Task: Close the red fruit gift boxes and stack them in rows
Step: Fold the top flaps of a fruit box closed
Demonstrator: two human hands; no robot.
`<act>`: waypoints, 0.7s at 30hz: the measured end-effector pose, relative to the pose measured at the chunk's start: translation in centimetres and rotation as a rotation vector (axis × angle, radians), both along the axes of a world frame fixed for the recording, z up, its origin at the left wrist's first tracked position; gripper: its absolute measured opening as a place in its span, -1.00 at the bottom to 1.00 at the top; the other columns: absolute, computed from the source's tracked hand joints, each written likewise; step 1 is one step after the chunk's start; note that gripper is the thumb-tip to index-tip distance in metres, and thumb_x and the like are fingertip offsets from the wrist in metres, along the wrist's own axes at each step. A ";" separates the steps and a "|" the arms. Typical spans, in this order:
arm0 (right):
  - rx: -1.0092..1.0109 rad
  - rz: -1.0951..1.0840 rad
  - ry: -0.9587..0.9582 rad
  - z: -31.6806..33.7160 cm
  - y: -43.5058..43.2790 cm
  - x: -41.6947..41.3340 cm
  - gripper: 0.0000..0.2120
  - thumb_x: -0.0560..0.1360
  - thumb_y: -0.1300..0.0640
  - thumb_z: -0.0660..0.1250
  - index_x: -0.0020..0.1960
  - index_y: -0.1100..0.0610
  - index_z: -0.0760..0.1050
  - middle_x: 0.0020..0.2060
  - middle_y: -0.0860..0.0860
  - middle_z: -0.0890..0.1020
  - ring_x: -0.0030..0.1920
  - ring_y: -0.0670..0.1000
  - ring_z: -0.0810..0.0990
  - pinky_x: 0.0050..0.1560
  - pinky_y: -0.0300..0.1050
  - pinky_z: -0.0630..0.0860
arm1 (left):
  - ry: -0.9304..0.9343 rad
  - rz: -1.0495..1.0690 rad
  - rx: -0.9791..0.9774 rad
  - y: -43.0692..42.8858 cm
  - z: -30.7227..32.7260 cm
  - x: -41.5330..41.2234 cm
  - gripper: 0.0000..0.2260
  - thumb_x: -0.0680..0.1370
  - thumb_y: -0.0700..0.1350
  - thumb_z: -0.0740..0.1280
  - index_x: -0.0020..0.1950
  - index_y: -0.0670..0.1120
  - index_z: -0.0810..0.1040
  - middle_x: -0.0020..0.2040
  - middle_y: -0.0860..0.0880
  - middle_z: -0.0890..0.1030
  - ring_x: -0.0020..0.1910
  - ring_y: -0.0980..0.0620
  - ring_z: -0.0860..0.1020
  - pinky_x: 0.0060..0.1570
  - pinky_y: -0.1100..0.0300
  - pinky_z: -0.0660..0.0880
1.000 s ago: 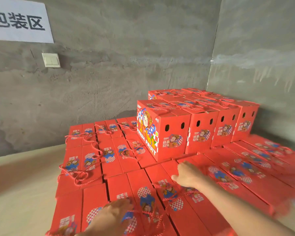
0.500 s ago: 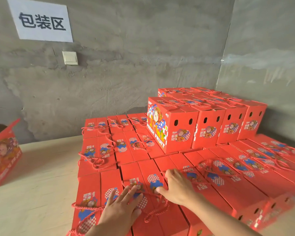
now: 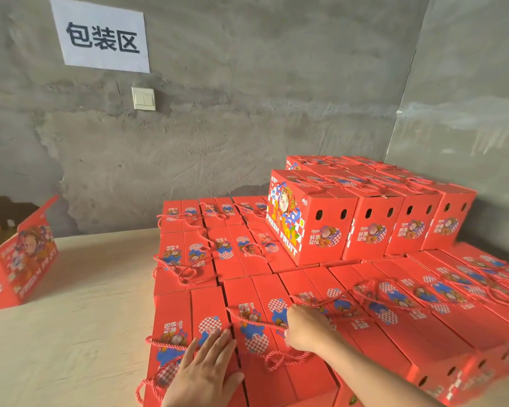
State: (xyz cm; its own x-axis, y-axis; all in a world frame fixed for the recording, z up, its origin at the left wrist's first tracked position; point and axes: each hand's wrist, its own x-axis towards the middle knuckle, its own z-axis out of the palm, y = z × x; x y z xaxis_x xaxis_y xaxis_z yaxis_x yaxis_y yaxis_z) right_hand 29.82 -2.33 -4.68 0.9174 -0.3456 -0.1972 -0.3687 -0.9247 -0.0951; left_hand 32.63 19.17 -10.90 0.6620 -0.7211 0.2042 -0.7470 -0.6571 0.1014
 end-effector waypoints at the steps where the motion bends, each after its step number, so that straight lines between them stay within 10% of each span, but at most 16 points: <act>1: 0.018 -0.006 0.022 0.4 0.1 0.2 -0.72 0.49 0.18 0.26 -0.35 0.12 0.26 -0.28 0.03 0.50 -0.14 0.11 0.55 -0.24 -0.13 0.36 | 0.022 -0.020 0.028 0.1 -0.1 0.0 -0.27 0.61 0.21 -0.27 -0.04 0.04 0.71 0.07 0.09 0.66 0.52 0.17 -0.12 0.42 0.25 -0.15; 8: 1.451 -0.442 -0.181 5.1 1.9 0.7 -0.84 0.49 0.28 0.23 -0.25 0.21 0.51 -0.58 -0.03 0.47 -0.42 0.04 0.63 -0.27 -0.12 0.54 | 0.149 0.053 0.091 -0.2 0.9 -0.6 -0.51 0.51 0.28 0.04 0.08 0.09 0.67 0.18 0.15 0.60 0.18 0.18 0.55 0.40 0.20 -0.14; 12: 1.287 -0.314 -0.123 8.0 2.2 1.4 -0.81 0.54 0.23 0.23 -0.23 0.18 0.53 -0.61 -0.08 0.46 -0.48 -0.06 0.56 -0.28 -0.19 0.46 | 0.201 0.122 -0.139 -1.1 0.6 0.4 -0.56 0.64 0.17 -0.04 0.51 0.14 0.14 0.52 0.21 0.10 0.51 0.23 -0.03 0.44 0.04 -0.29; 21: 1.104 -0.302 -0.247 14.6 2.0 3.6 -0.79 0.54 0.26 0.22 -0.27 0.16 0.39 -0.72 -0.04 0.33 -0.51 -0.03 0.40 -0.24 -0.15 0.38 | 0.446 0.034 -0.200 -2.9 4.1 -1.7 -0.17 0.49 0.35 0.15 0.55 0.03 -0.22 0.56 0.09 -0.11 0.52 0.13 -0.15 0.49 0.02 -0.17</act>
State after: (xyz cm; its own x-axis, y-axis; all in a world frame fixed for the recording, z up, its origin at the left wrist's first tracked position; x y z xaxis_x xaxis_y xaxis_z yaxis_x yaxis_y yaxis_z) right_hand 33.41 -0.37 9.93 0.8827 -0.3091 -0.3541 -0.4184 -0.1734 -0.8916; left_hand 30.94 16.22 -6.80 0.7393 -0.6728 0.0278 -0.5801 -0.6155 0.5335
